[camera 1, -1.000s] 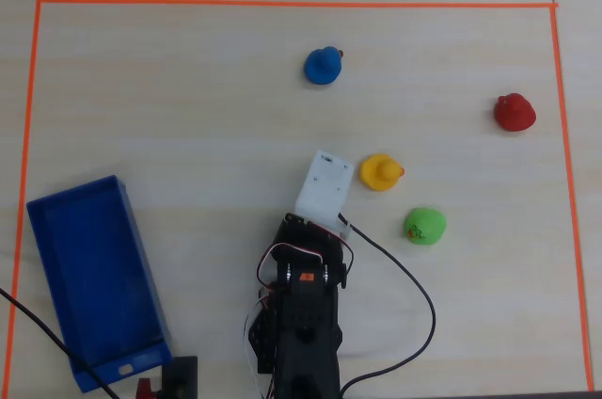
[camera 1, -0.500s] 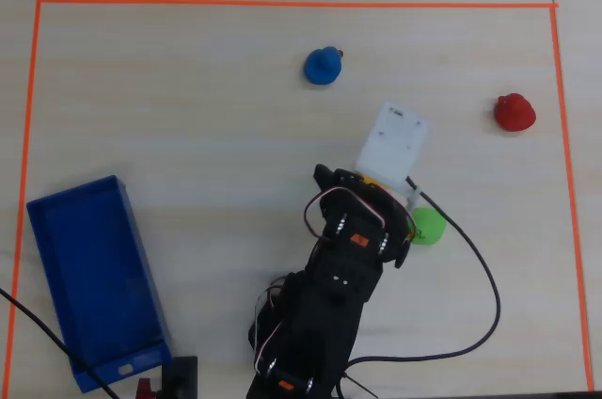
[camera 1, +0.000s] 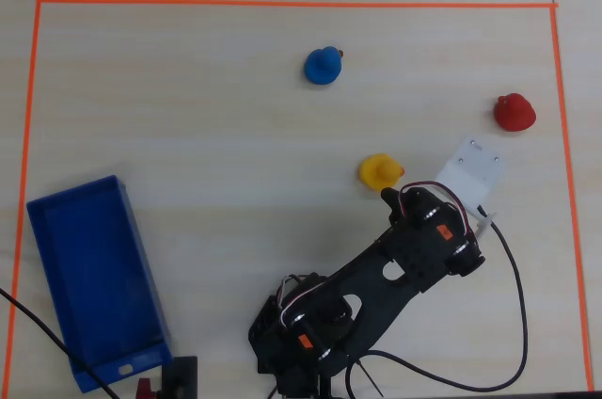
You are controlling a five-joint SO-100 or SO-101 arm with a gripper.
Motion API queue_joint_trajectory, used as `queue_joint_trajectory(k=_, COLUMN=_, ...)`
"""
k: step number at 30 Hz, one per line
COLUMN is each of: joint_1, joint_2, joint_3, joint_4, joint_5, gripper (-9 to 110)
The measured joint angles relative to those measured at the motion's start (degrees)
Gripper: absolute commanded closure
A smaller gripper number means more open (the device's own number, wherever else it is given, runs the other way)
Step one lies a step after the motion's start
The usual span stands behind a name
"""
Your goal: Grasp green duck and put it into box.
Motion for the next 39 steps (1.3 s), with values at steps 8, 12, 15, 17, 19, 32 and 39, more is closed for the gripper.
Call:
queue_joint_trajectory(k=8, joint_1=1.5, joint_2=-6.3, joint_3=13.9, joint_4=-18.5, joint_5=0.0, gripper=61)
queue_joint_trajectory(k=12, joint_1=2.6, joint_2=-9.0, joint_3=15.6, joint_4=-24.8, joint_5=0.0, gripper=60)
queue_joint_trajectory(k=15, joint_1=3.3, joint_2=-11.2, joint_3=15.6, joint_4=-27.5, joint_5=0.0, gripper=60)
queue_joint_trajectory(k=17, joint_1=3.6, joint_2=-12.4, joint_3=15.6, joint_4=-29.4, joint_5=0.0, gripper=60)
queue_joint_trajectory(k=19, joint_1=4.0, joint_2=-13.2, joint_3=15.6, joint_4=-30.8, joint_5=0.0, gripper=60)
queue_joint_trajectory(k=32, joint_1=5.0, joint_2=-15.9, joint_3=21.6, joint_4=-39.7, joint_5=-1.1, gripper=59)
queue_joint_trajectory(k=39, joint_1=6.2, joint_2=-18.6, joint_3=21.7, joint_4=-43.5, joint_5=-1.2, gripper=59)
